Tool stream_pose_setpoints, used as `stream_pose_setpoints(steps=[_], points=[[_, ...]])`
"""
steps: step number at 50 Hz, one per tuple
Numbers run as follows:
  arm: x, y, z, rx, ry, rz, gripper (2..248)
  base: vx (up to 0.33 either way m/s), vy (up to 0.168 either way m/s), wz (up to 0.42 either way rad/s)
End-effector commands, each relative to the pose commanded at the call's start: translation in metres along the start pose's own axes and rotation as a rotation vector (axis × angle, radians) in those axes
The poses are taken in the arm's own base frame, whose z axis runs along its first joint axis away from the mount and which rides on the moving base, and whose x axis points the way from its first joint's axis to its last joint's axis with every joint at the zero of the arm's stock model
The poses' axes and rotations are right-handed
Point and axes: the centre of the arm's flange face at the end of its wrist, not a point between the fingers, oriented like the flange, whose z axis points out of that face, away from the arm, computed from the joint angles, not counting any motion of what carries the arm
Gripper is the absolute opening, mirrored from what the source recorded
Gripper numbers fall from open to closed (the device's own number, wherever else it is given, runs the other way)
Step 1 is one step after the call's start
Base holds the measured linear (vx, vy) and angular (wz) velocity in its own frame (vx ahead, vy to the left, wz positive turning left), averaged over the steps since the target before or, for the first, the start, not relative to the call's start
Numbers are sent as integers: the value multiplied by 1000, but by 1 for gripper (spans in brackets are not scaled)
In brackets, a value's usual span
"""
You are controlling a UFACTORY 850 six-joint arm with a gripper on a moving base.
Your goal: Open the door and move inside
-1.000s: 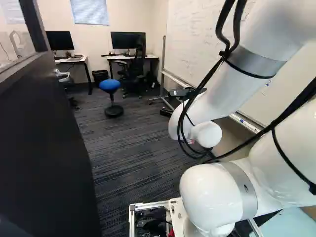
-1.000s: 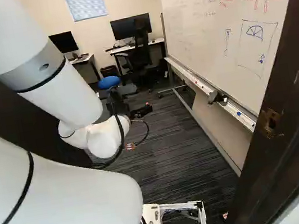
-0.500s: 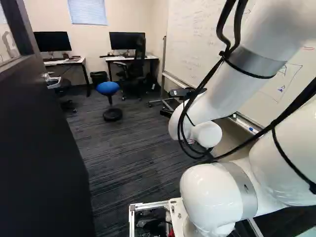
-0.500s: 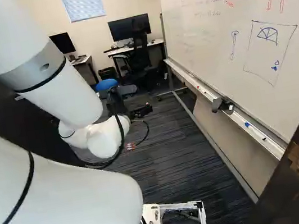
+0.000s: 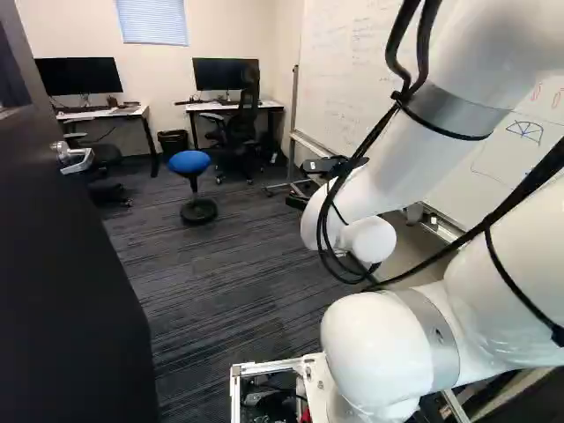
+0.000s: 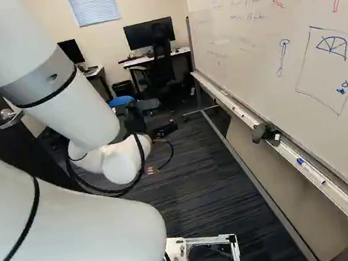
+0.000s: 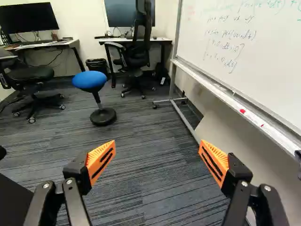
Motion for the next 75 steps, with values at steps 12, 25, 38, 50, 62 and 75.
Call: stream_pose_setpoints(steps=[12, 25, 38, 50, 62, 75], points=[[0, 0, 0, 0, 0, 0, 247, 187, 11, 38], [0, 0, 0, 0, 0, 0, 247, 172, 22, 134], [0, 0, 0, 0, 0, 0, 247, 188, 15, 74], [0, 0, 0, 0, 0, 0, 247, 206, 9, -2], [0, 0, 0, 0, 0, 0, 247, 202, 8, 0], [0, 0, 0, 0, 0, 0, 247, 198, 8, 0]])
